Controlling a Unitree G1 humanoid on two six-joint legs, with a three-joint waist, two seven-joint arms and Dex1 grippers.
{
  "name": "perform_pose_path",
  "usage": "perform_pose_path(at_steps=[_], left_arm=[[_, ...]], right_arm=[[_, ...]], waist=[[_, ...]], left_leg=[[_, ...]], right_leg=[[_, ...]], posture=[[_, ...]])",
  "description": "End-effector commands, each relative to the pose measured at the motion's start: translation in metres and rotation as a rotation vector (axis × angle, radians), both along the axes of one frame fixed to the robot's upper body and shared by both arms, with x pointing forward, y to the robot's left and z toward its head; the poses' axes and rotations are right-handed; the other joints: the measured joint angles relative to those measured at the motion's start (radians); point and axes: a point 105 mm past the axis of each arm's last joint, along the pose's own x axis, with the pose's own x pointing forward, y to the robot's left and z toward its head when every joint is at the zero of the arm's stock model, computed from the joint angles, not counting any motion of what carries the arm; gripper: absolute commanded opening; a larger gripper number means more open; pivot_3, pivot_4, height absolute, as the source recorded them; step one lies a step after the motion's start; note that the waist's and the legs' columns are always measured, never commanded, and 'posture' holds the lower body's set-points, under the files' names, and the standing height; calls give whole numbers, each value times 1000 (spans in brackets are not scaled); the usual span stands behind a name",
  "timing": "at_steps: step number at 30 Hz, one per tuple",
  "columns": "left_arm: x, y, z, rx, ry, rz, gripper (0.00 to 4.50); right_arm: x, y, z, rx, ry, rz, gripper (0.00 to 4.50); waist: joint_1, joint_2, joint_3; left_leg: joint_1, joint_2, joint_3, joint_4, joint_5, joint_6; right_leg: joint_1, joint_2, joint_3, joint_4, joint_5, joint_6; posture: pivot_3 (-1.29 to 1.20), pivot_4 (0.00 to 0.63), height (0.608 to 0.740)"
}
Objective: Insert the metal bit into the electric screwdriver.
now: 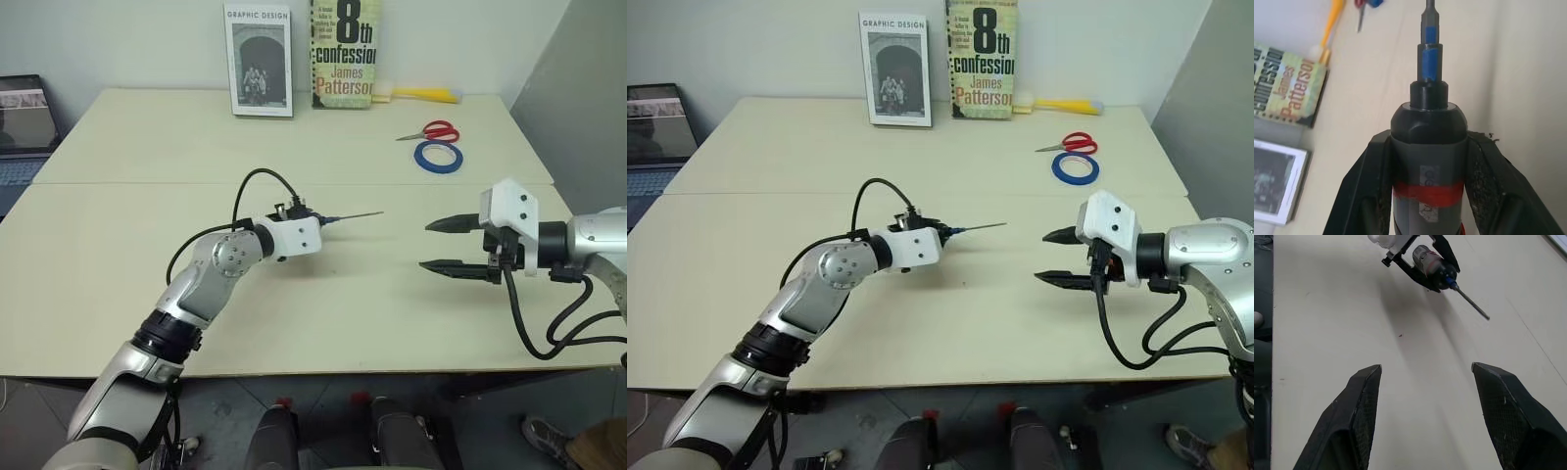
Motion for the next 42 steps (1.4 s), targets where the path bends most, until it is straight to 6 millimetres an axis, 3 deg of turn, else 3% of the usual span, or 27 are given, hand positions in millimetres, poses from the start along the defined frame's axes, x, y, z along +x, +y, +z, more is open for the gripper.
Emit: perform_pose_path(at_steps=[1, 10, 12, 19, 23, 25, 32, 34, 35, 37, 41, 42], left_arm=[[1, -16, -7, 33, 13, -35, 1642], [3, -25, -38, 119, 172, -44, 1641], [2, -26, -41, 116, 191, -44, 2348], [-4, -24, -42, 55, 258, -45, 3634], [-11, -15, -21, -71, 306, -31, 4437], [-15, -8, -8, -128, 323, -18, 4484], [-32, 43, 41, -348, 417, 59, 4484], [-39, 68, 49, -380, 449, 104, 4484], [-42, 91, 54, -379, 436, 157, 4484], [-52, 124, 63, -374, 445, 214, 4500], [-73, 152, 69, -310, 502, 243, 4500], [-76, 157, 71, -293, 514, 249, 4500]], right_arm=[[-2, -5, 11, -35, -89, -13, 3080], [-1, -9, 9, -47, -100, -29, 3080], [0, -9, 9, -47, -101, -30, 3080], [1, -11, 7, -57, -100, -34, 3080], [2, -14, 6, -60, -96, -40, 3080], [3, -16, 6, -60, -97, -48, 3080], [3, -28, 4, -48, -106, -95, 3080], [3, -37, 2, -38, -102, -129, 3080], [1, -43, 3, -24, -84, -145, 3080], [-6, -50, 5, -2, -53, -156, 3545], [-18, -54, 14, 16, -23, -131, 4478], [-20, -55, 16, 15, -16, -123, 4478]], waist=[[4, 0, 0], [8, 1, -1], [8, 2, -1], [8, 2, -2], [8, 2, -2], [7, 1, -1], [7, 1, -1], [6, 1, -1], [5, 1, -1], [1, 1, -1], [3, 1, -1], [4, 1, -1]], left_leg=[[0, 0, 0, 0, 0, 0], [1, 0, 0, 1, 0, 0], [1, 0, 0, 1, 0, 0], [1, 0, -1, 2, 0, 0], [2, 0, -1, 3, 0, 0], [1, 0, -1, 3, 0, 0], [2, 0, -1, 3, 0, 0], [1, 0, -1, 3, 0, 0], [2, 0, -1, 3, 0, 0], [2, 1, -1, 2, 0, 0], [2, 1, -1, 3, 0, 0], [2, 1, 0, 3, 0, 0]], right_leg=[[0, 0, 0, 0, 0, 0], [1, 0, 0, 1, 1, 2], [1, 0, 0, 1, 1, 2], [2, 0, 0, 2, 2, 3], [2, 0, 0, 3, 2, 3], [2, 0, 0, 3, 2, 3], [2, 0, 0, 4, 2, 3], [2, 0, 0, 4, 2, 3], [2, 0, 0, 4, 2, 3], [1, 0, 0, 4, 2, 2], [1, 0, -1, 4, 0, 0], [2, 0, -1, 4, -1, -2]], posture=[[0, 150, 740], [0, 150, 740], [0, 150, 740], [0, 150, 740], [0, 150, 740], [0, 150, 740], [0, 150, 740], [0, 150, 740], [0, 150, 740], [0, 150, 740], [0, 150, 740], [0, 150, 740]])
